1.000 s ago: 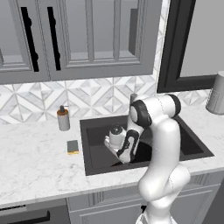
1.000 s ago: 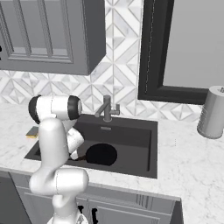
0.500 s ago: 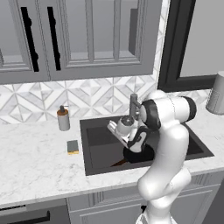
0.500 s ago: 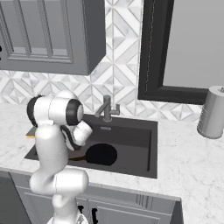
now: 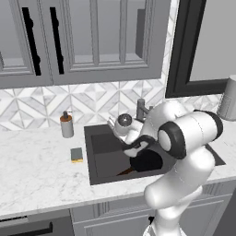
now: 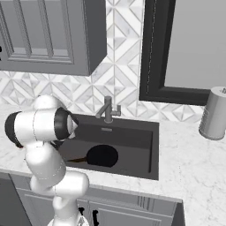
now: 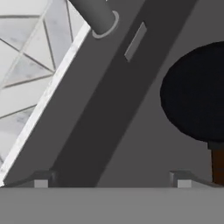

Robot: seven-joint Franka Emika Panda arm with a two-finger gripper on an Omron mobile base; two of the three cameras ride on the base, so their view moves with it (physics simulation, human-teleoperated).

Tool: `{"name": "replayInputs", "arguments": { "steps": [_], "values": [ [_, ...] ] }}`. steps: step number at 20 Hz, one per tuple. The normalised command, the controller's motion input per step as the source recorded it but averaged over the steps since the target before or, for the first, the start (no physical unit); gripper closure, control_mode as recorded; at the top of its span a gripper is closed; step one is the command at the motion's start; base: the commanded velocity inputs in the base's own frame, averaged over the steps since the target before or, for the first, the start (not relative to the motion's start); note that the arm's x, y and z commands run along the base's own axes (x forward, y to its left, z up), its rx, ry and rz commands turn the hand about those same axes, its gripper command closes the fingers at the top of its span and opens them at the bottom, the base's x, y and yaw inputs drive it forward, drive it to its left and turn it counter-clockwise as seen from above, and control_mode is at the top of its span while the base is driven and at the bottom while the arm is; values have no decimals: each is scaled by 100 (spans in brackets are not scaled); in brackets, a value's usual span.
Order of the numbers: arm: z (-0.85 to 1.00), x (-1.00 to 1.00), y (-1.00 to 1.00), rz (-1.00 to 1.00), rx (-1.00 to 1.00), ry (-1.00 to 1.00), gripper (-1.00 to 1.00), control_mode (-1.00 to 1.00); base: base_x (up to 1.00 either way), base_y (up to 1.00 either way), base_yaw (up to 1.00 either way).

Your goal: Pick the pan and sponge and place them into the sink. Then turn on the water.

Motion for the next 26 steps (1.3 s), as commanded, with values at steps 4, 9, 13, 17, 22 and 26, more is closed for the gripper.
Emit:
{"name": "replayInputs", "arguments": {
  "steps": [4,9,13,17,22,26],
  "values": [
    [96,-13,0,7,5,15,-100,-100,0,0,0],
    [86,-29,0,8,0,17,-100,-100,0,0,0],
    [77,-24,9,1,-10,24,-100,-100,0,0,0],
    [55,-17,21,10,-20,29,-100,-100,0,0,0],
    [9,-21,31,19,-18,13,-100,-100,0,0,0],
    [-6,-30,27,28,-2,0,-100,-100,0,0,0]
  ]
}}
